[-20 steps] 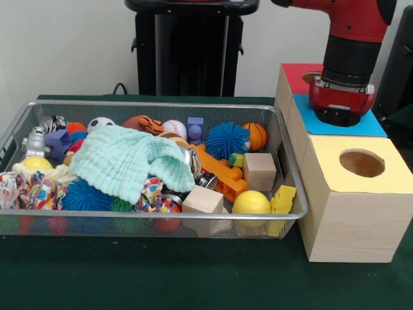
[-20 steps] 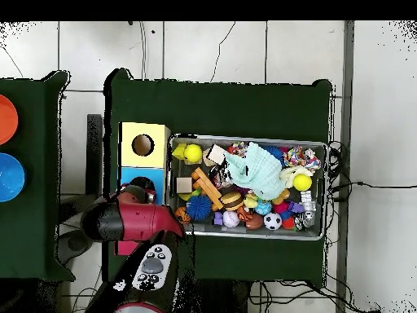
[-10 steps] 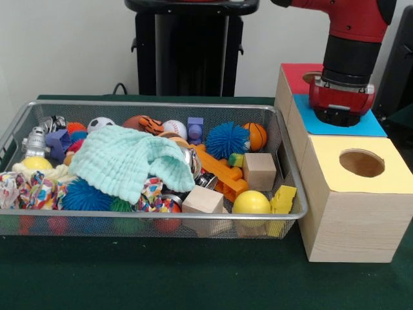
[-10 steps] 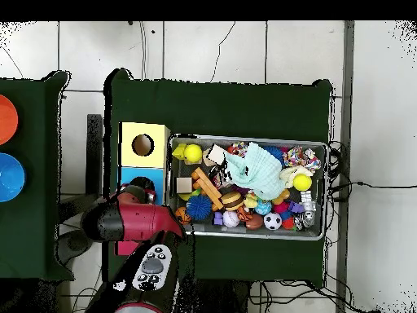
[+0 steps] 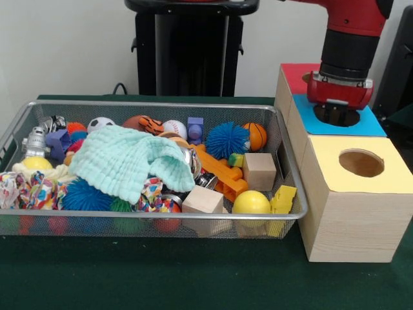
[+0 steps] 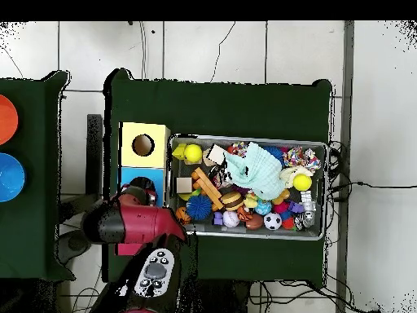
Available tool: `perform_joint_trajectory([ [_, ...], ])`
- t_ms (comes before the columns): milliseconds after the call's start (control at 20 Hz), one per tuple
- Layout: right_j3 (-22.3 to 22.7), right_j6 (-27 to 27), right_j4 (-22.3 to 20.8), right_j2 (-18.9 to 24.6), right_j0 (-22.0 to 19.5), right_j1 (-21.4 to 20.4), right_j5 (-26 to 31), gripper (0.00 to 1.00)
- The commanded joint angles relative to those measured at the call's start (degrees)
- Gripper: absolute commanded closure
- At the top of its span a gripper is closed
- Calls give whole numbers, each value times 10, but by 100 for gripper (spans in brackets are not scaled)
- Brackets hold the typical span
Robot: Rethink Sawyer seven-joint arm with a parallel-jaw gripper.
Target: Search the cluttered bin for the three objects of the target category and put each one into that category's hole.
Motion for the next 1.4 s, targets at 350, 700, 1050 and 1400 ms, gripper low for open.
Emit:
perform_joint_trajectory([
  [350, 96, 80, -6, 36, -55, -107, 50, 100],
  [700, 126, 81, -11, 68, -90, -136, 16, 100],
  [1050, 142, 97, -13, 77, -97, -153, -20, 100],
  [1400, 134, 94, -12, 68, -89, -145, -26, 100],
])
